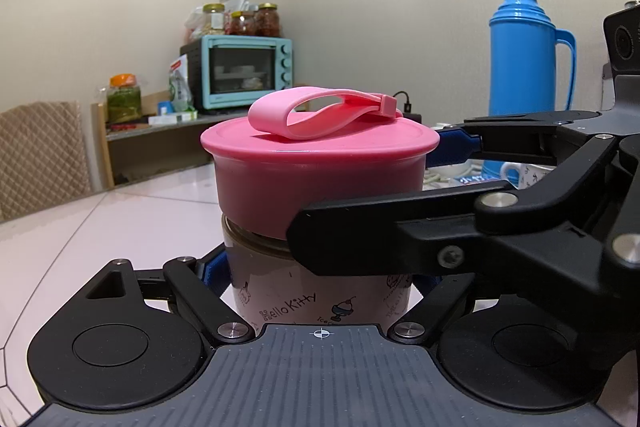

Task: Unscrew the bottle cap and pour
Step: 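Twist the pink lid with the right gripper, then open the right gripper, turn back, and regrip the pink lid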

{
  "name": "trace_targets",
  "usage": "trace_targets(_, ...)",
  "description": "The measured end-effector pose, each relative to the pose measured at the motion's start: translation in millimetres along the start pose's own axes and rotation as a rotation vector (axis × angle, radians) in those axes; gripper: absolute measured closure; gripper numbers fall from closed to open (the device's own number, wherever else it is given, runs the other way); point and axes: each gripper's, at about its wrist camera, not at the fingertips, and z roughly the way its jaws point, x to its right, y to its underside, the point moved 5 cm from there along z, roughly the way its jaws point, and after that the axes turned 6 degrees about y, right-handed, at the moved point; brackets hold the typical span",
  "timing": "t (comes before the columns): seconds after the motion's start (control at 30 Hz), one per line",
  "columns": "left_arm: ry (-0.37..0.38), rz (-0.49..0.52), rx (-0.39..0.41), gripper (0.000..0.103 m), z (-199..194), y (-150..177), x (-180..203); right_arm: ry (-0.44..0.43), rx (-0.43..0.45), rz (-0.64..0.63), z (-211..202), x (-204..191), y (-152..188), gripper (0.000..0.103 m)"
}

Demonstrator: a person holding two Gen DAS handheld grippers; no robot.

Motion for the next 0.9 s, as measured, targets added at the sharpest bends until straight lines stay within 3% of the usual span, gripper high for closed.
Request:
trace_targets(0.6,-0.001,0.0,0.0,0.013,0,0,0,0.061,0.024,0.025,13,-5,-2,0.018)
trace_targets(0.73,-0.001,0.0,0.0,0.013,0,0,1,-0.01,0.016,-0.002,14,4,-3,0.018)
trace_targets(0.9,-0.001,0.0,0.0,0.013,0,-1,1,-0.187,-0.001,-0.045,18,24,-8,0.018)
